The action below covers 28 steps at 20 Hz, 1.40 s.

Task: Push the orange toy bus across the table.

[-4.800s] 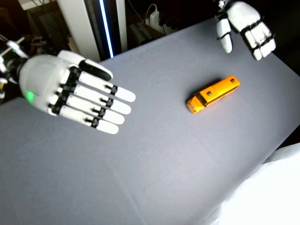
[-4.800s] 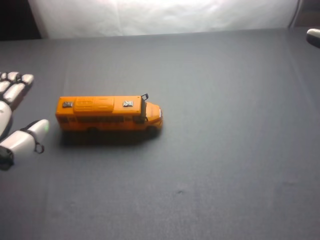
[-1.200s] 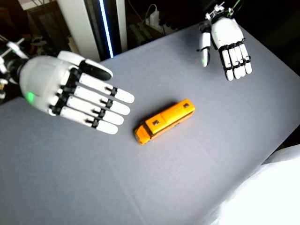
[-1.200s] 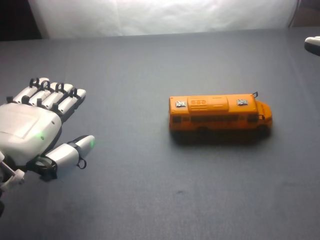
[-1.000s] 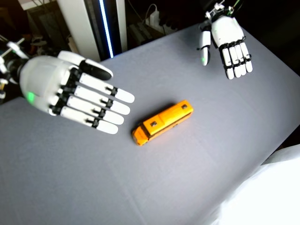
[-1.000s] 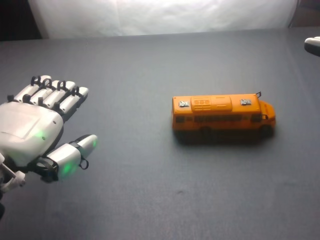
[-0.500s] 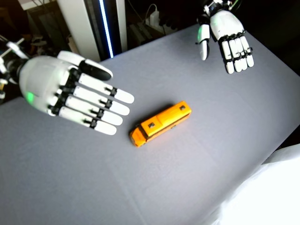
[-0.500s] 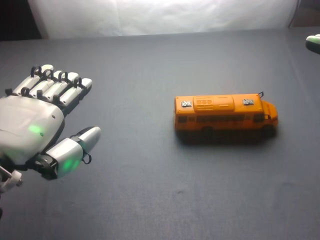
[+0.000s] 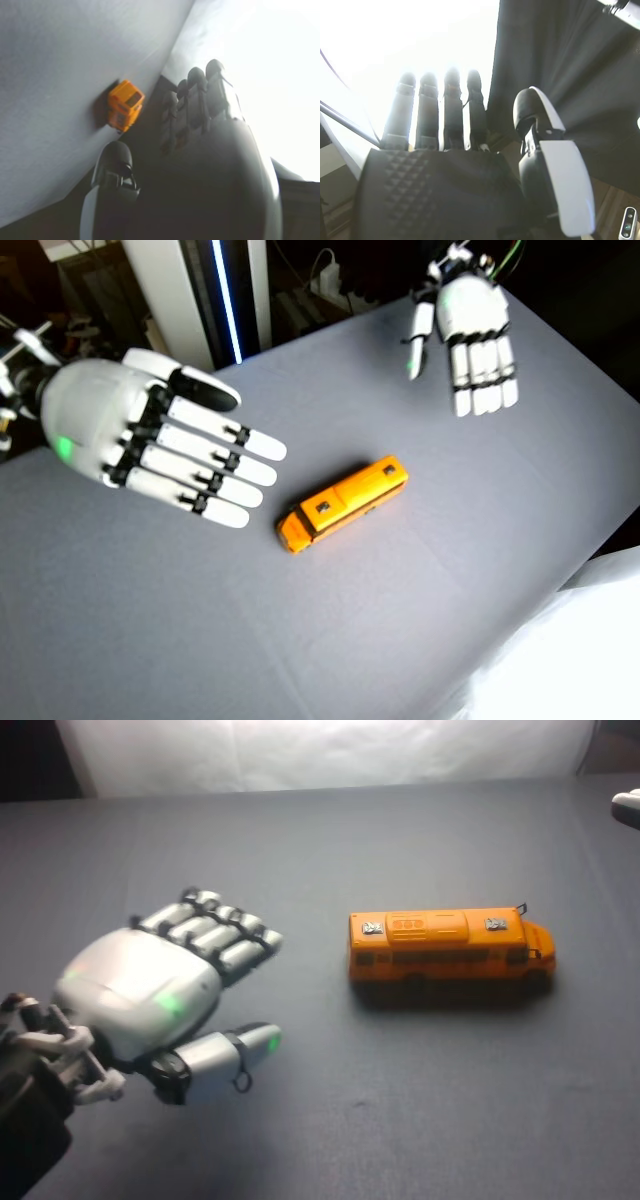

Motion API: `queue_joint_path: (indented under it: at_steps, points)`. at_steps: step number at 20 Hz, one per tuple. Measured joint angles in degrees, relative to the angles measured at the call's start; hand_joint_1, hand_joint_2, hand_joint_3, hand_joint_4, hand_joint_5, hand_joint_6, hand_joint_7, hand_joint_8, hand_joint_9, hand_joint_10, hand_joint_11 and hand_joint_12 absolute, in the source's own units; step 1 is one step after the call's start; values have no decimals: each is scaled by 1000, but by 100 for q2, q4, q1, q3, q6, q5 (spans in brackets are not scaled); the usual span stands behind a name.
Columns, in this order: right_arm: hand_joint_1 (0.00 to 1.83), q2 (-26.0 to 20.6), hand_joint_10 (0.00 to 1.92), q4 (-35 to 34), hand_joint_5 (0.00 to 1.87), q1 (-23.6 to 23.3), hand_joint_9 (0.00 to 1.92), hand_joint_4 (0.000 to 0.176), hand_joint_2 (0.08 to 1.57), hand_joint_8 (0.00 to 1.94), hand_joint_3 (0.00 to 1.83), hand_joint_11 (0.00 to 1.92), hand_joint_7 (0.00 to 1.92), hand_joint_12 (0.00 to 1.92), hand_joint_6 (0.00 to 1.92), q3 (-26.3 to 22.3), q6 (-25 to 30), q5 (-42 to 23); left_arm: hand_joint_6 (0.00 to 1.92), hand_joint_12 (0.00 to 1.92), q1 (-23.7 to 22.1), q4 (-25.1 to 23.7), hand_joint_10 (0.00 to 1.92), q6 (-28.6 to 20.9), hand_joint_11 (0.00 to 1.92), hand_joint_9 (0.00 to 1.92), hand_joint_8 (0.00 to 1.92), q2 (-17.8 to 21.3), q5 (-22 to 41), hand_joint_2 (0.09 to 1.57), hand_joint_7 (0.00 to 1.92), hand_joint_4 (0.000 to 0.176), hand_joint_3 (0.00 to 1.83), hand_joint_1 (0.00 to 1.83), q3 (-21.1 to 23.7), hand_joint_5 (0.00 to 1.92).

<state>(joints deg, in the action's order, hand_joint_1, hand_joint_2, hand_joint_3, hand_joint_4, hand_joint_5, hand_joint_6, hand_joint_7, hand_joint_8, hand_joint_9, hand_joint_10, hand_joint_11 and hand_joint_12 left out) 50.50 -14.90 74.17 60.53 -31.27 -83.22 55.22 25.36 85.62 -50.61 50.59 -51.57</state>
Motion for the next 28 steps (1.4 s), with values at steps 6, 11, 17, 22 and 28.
queue_joint_path:
  at_steps: [6, 11, 17, 22, 28]
  points:
    - [354, 7, 0, -2, 399, 39, 235, 0, 1369, 6, 0, 187, 386, 9, 2, 11, 2, 31, 4, 28, -382, -214, 3, 2, 69, 116, 2, -321, -317, 1358, 121, 0, 0, 0, -284, 164]
    - [329, 11, 1, 13, 400, 39, 246, 25, 1355, 0, 0, 204, 361, 17, 0, 11, 7, 9, 0, 22, -575, -356, 13, 2, 59, 147, 8, -492, -621, 1359, 142, 0, 0, 0, -415, 147]
    - [361, 11, 5, 13, 415, 39, 275, 0, 1366, 9, 2, 221, 405, 25, 2, 11, 11, -2, 0, 13, -782, -520, 0, 0, 38, 89, 1, -669, -992, 1368, 83, 0, 0, 0, -584, 79]
    - [329, 11, 3, 28, 411, 42, 272, 8, 1354, 2, 0, 218, 403, 23, 2, 11, 20, 0, 0, 16, -894, -570, 0, 0, 46, 56, 0, -741, -1034, 1388, 73, 0, 8, 0, -640, 73]
    - [331, 17, 0, 35, 396, 83, 244, 0, 1389, 0, 8, 196, 405, 12, 0, 11, 37, 2, 14, 26, -892, -433, 22, -2, 68, 119, 17, -638, -866, 1374, 122, 0, 0, 0, -549, 111]
